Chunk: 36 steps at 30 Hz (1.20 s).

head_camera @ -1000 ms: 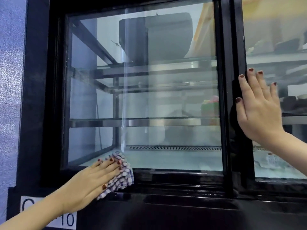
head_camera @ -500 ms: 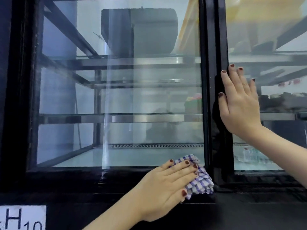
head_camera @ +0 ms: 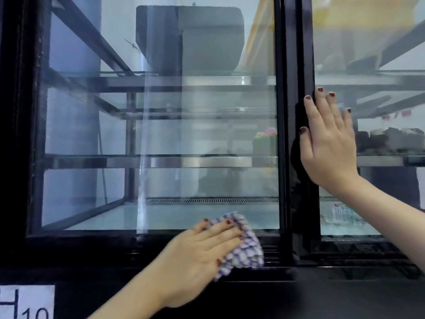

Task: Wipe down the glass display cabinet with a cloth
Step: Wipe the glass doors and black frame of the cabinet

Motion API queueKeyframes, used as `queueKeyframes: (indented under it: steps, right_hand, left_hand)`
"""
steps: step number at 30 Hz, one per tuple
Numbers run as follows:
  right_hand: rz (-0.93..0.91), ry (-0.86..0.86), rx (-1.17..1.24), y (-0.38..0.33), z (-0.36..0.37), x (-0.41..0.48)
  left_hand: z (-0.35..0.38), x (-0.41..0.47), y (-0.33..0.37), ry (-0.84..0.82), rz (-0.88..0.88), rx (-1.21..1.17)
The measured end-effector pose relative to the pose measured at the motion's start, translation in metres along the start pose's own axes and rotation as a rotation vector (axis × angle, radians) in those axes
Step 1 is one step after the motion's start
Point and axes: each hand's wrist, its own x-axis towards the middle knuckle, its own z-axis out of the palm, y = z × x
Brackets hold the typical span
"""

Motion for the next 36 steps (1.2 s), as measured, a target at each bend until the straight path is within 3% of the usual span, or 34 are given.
queueKeyframes:
  steps: [2,6,12,16,23,28,31,36]
  right_hand:
    - [-0.002,-0.006,-0.004,0.000,-0.002,0.000]
    - [-0.004,-0.016,-0.012,-0.001,-0.003,0.000]
    - [-0.006,-0.021,-0.007,-0.001,-0.003,-0.001]
    - [0.002,-0.013,-0.016,-0.002,-0.001,-0.002]
    - [-0.002,-0.074,-0.047,-0.004,-0.003,-0.005]
    - [-0.069,-0.094,-0.079,-0.011,0.001,-0.040]
    - [-0.085,-0.095,-0.089,-0.012,0.002,-0.066]
    - [-0.103,-0.083,-0.093,-0.010,0.002,-0.079]
  left_hand:
    - [0.001,0.039,0.031,0.048,0.025,0.042]
    - [-0.005,0.053,0.045,-0.010,-0.046,0.033]
    - [0.003,-0.054,-0.044,-0.164,-0.053,0.118]
    - [-0.007,-0.110,-0.083,-0.321,-0.261,0.014]
    - [-0.019,-0.031,-0.010,-0.068,-0.166,-0.080]
    - [-0.022,0.016,0.029,-0.128,-0.241,-0.161]
    - [-0.014,0.001,0.025,-0.149,-0.247,-0.331]
    - [-0.018,-0.031,-0.002,-0.233,-0.274,-0.346]
